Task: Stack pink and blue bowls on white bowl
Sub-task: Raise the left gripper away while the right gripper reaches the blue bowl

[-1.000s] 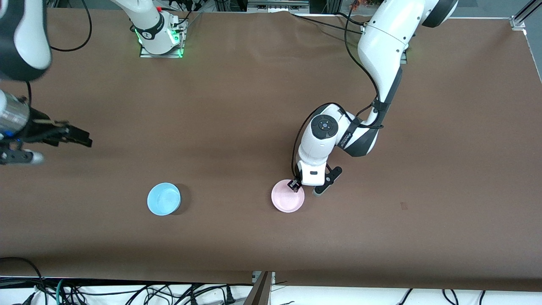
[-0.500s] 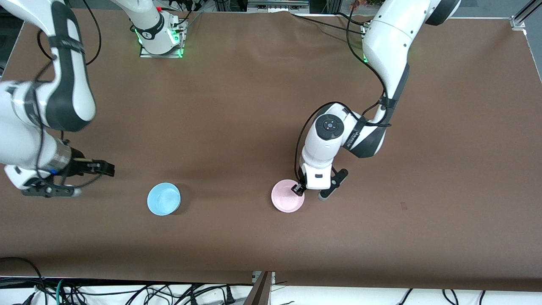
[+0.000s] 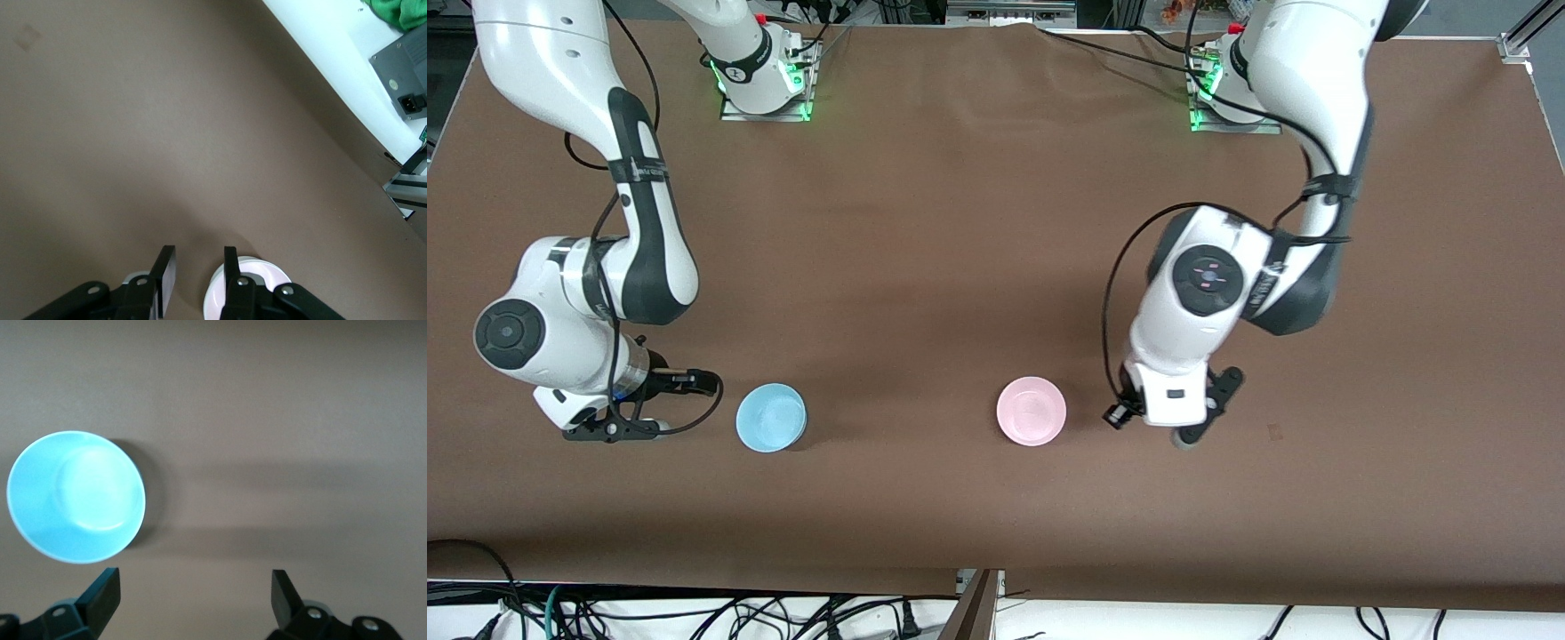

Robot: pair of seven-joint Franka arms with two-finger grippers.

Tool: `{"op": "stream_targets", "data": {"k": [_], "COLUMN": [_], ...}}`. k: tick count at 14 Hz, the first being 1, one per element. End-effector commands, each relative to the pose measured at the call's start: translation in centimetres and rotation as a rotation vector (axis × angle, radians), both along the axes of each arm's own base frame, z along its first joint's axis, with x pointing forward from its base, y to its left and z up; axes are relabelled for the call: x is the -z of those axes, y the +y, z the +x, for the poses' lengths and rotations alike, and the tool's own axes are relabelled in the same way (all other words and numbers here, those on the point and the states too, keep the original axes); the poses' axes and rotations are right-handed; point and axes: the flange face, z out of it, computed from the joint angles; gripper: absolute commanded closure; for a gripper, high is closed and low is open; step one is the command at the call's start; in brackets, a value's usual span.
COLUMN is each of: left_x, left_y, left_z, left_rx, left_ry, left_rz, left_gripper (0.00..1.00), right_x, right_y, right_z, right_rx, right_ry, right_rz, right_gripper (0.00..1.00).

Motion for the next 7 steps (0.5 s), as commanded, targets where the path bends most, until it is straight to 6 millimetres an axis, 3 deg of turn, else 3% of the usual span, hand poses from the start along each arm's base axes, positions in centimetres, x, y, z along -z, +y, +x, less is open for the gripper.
{"op": "stream_targets", "data": {"k": [1,5,7], "left_x": [-5.1,-9.9,-11.3], "left_y": [5.9,16.2,20.9], "left_z": [0.3,0.5,0.3], "left_rx": [0.104,0.236,0.294], "left_ry": [0.05,0.078,0.088], "left_rz": [-0.051,-0.061,-0.05], "left_gripper": [0.63,0.63,0.62], "right_x": [1.5,4.1,5.7], "right_y": [1.2,2.2,1.5], "right_z": [0.6,0.6,1.0], "right_rx": [-0.037,-0.06,-0.068], "right_ry": [-0.025,-0.012,-0.043], "right_rz": [0.017,0.012,0.005], "right_gripper": [0.0,0.0,0.0]}}
